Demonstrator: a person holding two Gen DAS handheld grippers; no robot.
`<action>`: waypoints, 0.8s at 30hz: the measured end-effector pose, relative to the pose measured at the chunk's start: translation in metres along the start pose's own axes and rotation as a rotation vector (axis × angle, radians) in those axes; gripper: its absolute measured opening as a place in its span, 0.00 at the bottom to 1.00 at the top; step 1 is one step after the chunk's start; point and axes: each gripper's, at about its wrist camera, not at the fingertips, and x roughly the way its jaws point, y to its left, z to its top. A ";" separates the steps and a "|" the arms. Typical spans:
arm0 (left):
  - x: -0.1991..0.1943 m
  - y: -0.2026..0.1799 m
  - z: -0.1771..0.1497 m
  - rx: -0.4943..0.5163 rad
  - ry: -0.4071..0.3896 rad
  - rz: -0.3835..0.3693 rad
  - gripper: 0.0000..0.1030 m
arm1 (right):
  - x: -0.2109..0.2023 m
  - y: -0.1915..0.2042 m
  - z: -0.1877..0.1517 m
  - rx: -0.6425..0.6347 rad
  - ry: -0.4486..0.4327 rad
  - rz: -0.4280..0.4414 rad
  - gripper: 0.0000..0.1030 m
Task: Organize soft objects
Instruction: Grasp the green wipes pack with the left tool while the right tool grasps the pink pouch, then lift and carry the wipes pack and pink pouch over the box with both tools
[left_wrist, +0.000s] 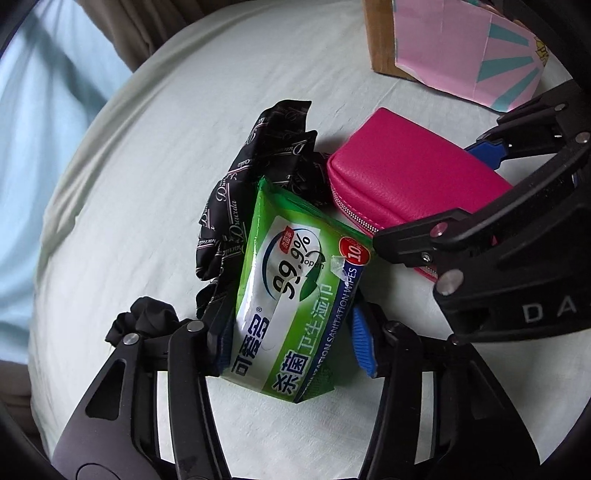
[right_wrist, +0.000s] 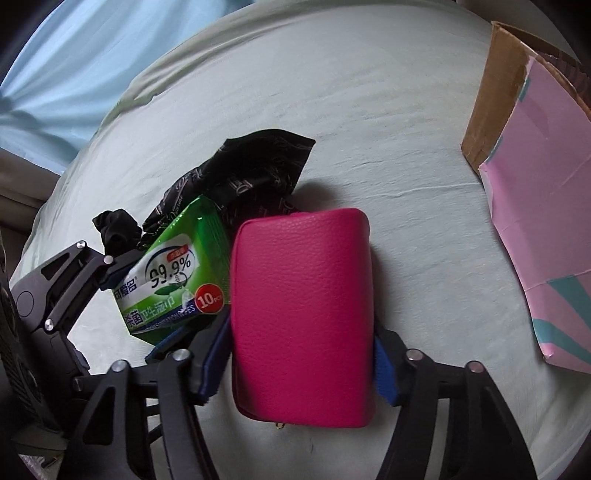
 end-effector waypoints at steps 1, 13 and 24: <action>-0.001 0.000 0.000 0.002 -0.001 0.004 0.43 | 0.000 0.000 0.000 -0.004 -0.001 -0.001 0.54; -0.037 0.006 0.010 -0.044 -0.007 0.016 0.36 | -0.021 0.012 0.006 -0.015 -0.021 0.020 0.40; -0.131 0.016 0.027 -0.151 -0.023 0.117 0.36 | -0.112 0.021 0.005 -0.063 -0.126 0.047 0.39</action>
